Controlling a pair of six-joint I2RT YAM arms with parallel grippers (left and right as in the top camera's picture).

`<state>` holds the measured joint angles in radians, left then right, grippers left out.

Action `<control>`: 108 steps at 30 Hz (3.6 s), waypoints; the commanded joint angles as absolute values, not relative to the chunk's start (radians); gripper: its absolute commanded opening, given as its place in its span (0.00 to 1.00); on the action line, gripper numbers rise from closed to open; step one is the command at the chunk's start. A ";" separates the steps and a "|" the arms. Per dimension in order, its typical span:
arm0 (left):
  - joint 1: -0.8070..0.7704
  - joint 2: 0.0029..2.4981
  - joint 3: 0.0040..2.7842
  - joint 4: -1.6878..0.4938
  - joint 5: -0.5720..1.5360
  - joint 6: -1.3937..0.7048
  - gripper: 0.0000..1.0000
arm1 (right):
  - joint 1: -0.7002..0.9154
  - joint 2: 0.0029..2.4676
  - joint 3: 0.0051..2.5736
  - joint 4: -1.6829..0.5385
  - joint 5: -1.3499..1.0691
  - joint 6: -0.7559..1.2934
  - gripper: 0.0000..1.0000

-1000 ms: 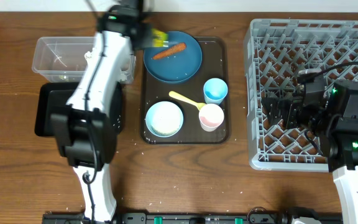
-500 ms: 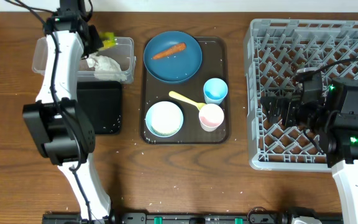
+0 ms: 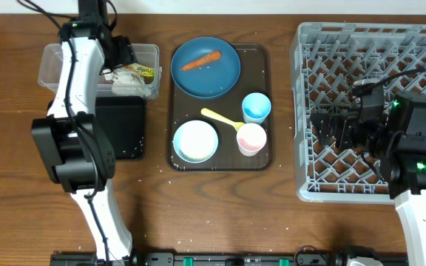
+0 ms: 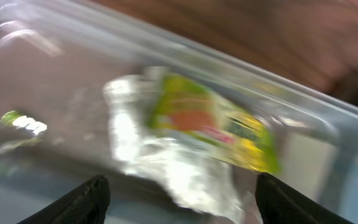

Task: Sort waste into correct bins and load items into the dishwasher rack
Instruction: 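Carry the wrapper left and release it into the clear bin, then reach the left gripper to the plate and grasp the carrot, then carry the carrot left and release it onto the black tray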

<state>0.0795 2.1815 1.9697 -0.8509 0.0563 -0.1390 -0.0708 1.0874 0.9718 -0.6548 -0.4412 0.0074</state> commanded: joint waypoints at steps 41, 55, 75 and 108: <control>-0.278 2.473 1.991 -0.525 0.128 0.448 0.63 | -0.075 1.087 0.993 -0.689 -0.446 0.014 0.99; -0.279 2.431 1.994 -0.580 0.126 0.307 0.19 | -0.075 1.087 0.993 -0.693 -0.446 0.014 0.98; -0.210 1.863 1.994 -1.103 -0.134 -0.249 0.06 | -0.075 1.087 0.993 -0.692 -0.446 0.014 0.98; 0.130 1.846 1.146 -0.690 -0.278 -1.280 0.34 | -0.075 1.087 0.993 -0.690 -0.446 0.029 0.98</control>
<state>0.1287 1.8442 1.1511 -0.6949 -0.2615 -1.2591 -0.0708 1.0874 0.9733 -0.6891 -0.4412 0.0174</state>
